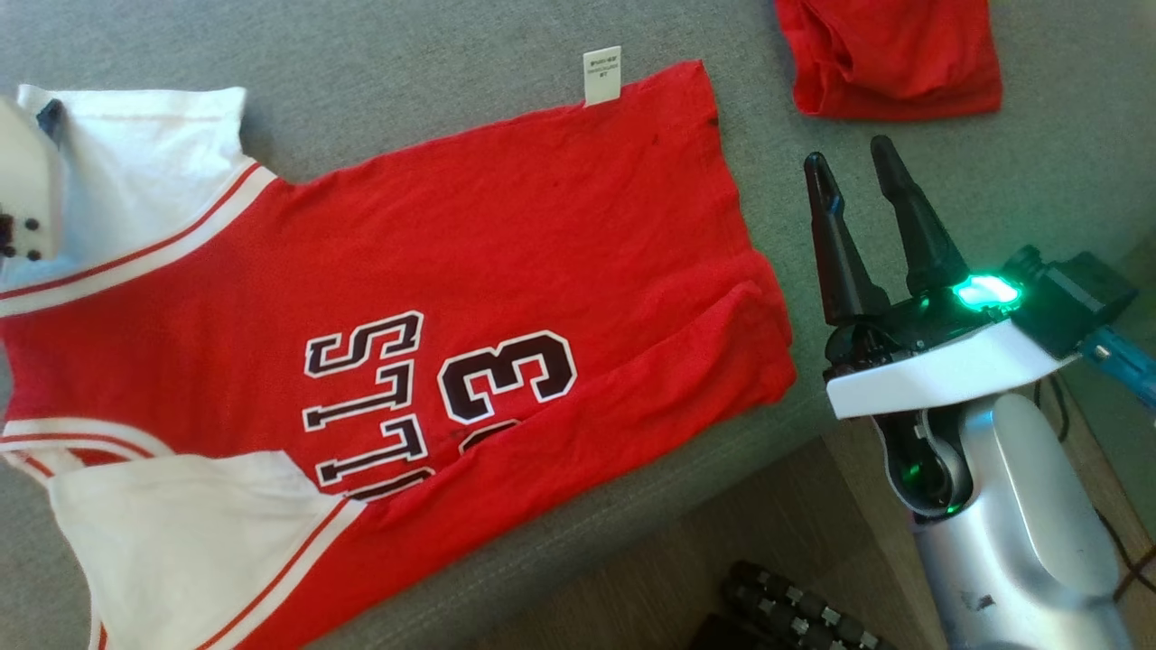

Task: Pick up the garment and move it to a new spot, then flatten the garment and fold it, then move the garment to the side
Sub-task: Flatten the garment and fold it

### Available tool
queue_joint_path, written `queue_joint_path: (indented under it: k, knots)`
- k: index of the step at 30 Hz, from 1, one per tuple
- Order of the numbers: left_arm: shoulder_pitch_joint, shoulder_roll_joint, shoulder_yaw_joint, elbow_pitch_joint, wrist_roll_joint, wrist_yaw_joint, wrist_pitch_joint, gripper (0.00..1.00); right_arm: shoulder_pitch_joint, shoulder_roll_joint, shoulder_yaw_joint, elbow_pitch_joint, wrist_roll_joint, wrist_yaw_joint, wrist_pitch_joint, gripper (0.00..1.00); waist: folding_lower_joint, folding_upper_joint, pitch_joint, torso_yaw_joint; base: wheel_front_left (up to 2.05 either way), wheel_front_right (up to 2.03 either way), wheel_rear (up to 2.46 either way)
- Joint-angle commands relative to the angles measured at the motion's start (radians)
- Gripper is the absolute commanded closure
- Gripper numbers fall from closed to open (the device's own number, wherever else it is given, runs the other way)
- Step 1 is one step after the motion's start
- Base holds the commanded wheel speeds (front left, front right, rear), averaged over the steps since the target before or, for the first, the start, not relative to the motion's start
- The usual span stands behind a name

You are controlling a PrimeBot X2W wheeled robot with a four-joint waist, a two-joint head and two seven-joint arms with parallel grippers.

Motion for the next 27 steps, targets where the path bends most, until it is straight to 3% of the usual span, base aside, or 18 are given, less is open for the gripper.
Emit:
queue_joint_path:
  k: [1, 3, 7, 12, 18, 23, 27]
  knots:
    - [-0.036, 0.039, 0.017, -0.009, -0.013, 0.002, 0.017, 0.44, -0.001, 0.005, 0.012, -0.032, 0.004, 0.0, -0.009, 0.0, 0.0, 0.0, -0.003, 0.004, 0.0, 0.0, 0.0]
    - [-0.035, 0.032, -0.001, -0.005, -0.032, 0.001, 0.035, 1.0, -0.001, 0.005, 0.008, -0.029, 0.0, 0.0, -0.009, 0.0, 0.0, 0.0, -0.008, 0.01, 0.0, 0.0, 0.0]
    - [-0.044, 0.029, -0.023, -0.024, -0.064, 0.001, 0.008, 1.0, -0.005, 0.005, -0.01, -0.021, -0.009, 0.0, -0.009, 0.0, 0.0, 0.0, -0.016, 0.026, 0.0, 0.0, 0.0]
    - [-0.044, 0.024, -0.024, -0.052, -0.059, 0.003, -0.108, 1.0, -0.007, 0.005, -0.042, 0.016, -0.028, 0.0, -0.009, 0.0, 0.0, 0.0, -0.038, 0.066, 0.0, 0.0, 0.0]
    - [0.015, -0.02, 0.011, -0.164, -0.072, 0.075, -0.318, 1.0, -0.091, -0.002, -0.108, 0.094, -0.073, 0.0, 0.026, 0.0, 0.0, 0.0, -0.073, 0.16, 0.0, 0.0, 0.0]
    - [0.118, -0.063, 0.018, -0.289, -0.09, 0.125, -0.403, 1.0, -0.175, -0.068, -0.095, 0.194, -0.093, 0.0, 0.138, 0.0, 0.0, 0.0, -0.095, 0.239, 0.0, 0.0, 0.0]
    - [0.179, -0.077, -0.007, -0.358, -0.082, 0.139, -0.412, 1.0, -0.226, -0.133, -0.049, 0.265, -0.103, 0.0, 0.196, 0.0, 0.0, 0.0, -0.098, 0.279, 0.0, 0.0, 0.0]
